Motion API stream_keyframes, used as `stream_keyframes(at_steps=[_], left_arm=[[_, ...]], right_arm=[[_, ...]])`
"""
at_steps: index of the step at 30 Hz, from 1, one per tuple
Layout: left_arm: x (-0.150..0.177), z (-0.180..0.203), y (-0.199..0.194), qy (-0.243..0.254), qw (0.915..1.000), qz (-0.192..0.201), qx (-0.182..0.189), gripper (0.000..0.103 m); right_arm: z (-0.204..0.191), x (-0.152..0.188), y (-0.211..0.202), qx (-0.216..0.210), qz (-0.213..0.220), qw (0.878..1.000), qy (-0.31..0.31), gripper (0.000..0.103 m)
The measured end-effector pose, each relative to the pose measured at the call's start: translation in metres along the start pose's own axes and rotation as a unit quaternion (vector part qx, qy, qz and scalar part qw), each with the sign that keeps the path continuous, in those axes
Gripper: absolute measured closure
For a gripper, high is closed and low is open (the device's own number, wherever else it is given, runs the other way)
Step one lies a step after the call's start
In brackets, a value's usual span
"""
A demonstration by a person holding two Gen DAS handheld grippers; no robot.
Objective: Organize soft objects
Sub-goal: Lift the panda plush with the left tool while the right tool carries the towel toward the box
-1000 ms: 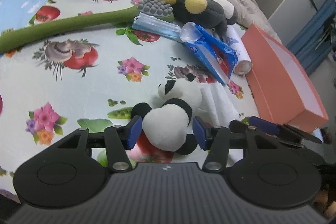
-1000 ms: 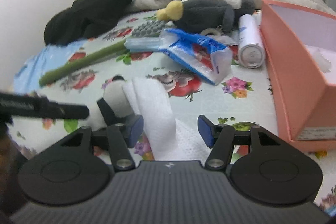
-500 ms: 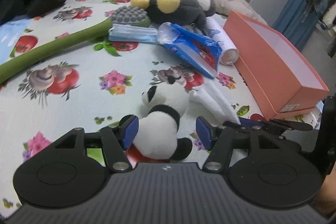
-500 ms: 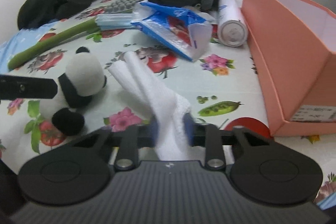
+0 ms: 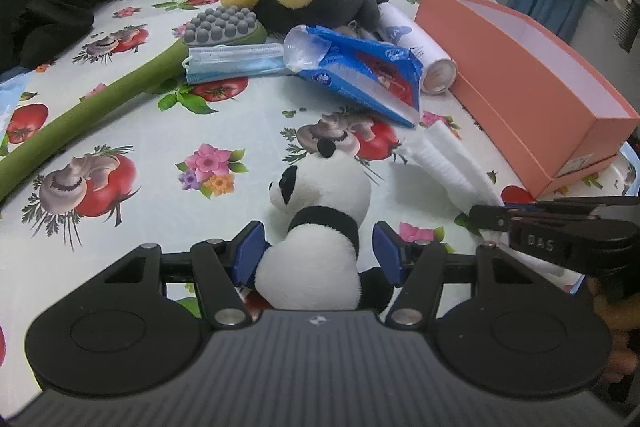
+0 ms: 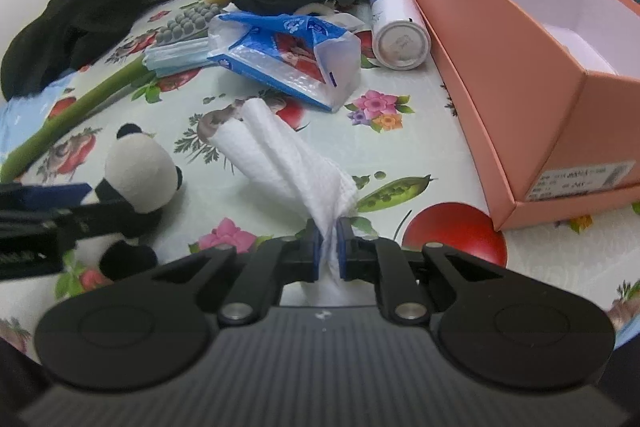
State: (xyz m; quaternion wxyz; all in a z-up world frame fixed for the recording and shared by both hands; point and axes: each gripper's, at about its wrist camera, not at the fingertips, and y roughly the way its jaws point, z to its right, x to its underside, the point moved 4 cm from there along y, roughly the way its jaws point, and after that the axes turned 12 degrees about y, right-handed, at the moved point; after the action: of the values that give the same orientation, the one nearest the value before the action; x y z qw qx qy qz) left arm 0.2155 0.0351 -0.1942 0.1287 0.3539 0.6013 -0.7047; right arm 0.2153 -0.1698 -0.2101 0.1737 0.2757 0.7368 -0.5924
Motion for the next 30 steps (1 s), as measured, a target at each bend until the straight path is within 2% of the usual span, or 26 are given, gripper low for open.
stream_keyframes(at_steps=[3, 6, 10, 20, 30], left_arm=[[0.0, -0.001, 0.003, 0.002, 0.9999, -0.002, 0.01, 0.039], [-0.001, 0.001, 0.007, 0.008, 0.9999, -0.01, 0.007, 0.051], [-0.001, 0.002, 0.005, 0.003, 0.9999, -0.009, 0.007, 0.057], [-0.001, 0.002, -0.02, -0.077, 0.997, -0.003, 0.009, 0.059], [-0.019, 0.027, -0.045, -0.096, 0.9952, 0.018, 0.0, 0.06]], right_arm=[[-0.002, 0.0, -0.004, -0.002, -0.004, 1.0, 0.008, 0.091], [-0.005, 0.002, -0.005, 0.003, -0.006, 1.0, 0.013, 0.091], [-0.007, 0.005, -0.006, 0.003, -0.012, 1.0, 0.019, 0.091], [-0.007, -0.007, -0.028, -0.013, -0.001, 1.0, 0.016, 0.091], [0.002, -0.019, -0.052, -0.032, 0.002, 0.999, 0.006, 0.091]])
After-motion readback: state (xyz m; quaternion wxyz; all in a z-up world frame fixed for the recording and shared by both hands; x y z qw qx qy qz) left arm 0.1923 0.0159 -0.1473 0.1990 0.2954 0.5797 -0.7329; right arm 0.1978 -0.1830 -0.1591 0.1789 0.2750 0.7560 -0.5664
